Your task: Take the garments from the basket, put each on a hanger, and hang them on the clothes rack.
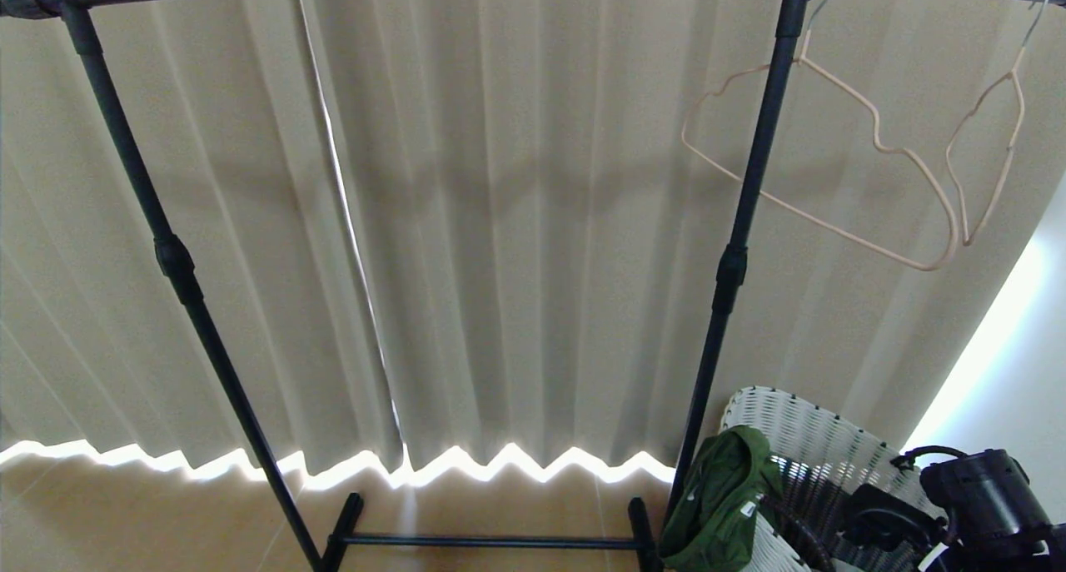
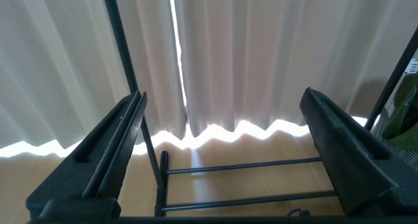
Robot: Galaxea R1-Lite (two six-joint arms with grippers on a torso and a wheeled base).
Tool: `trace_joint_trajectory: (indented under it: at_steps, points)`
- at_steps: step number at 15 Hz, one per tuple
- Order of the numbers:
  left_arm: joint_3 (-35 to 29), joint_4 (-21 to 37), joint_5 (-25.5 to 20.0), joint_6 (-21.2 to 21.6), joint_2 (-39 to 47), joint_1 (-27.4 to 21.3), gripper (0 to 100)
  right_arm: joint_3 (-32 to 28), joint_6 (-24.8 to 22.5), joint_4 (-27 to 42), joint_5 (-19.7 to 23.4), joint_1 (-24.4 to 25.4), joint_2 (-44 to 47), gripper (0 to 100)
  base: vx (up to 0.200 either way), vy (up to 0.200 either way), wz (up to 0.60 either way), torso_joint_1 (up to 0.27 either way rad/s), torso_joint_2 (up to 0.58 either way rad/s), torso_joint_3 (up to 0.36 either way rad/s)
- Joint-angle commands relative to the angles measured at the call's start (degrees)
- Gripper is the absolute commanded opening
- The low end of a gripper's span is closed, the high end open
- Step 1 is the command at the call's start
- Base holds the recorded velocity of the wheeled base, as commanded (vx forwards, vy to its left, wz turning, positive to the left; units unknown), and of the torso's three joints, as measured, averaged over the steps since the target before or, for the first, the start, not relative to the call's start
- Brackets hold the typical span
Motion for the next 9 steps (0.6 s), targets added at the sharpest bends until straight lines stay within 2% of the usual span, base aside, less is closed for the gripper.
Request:
trace_joint_trajectory:
  at_steps: [1, 2, 3, 9]
  points:
    - [0.0, -0.01, 0.01, 0.0, -0.02, -0.01, 100, -0.05, -0.01, -0.86, 0.0, -0.1, 0.84, 100, 0.0, 0.0, 0.0, 0.0, 0.0, 0.0]
    - [0.0, -0.01, 0.01, 0.0, -0.02, -0.01, 100, 0.03, -0.01, -1.83, 0.0, -0.1, 0.93, 100, 0.0, 0.0, 0.0, 0.0, 0.0, 0.0]
    - [0.0, -0.01, 0.01, 0.0, -0.02, -0.01, 100, 0.03, -0.01, -2.01, 0.0, -0.1, 1.01, 0, 0.0, 0.0, 0.0, 0.0, 0.0, 0.0]
    - [0.0, -0.01, 0.01, 0.0, -0.02, -0.01, 100, 0.12, -0.01, -2.09, 0.0, -0.19, 1.54, 0, 0.0, 0.0, 0.0, 0.0, 0.0, 0.0]
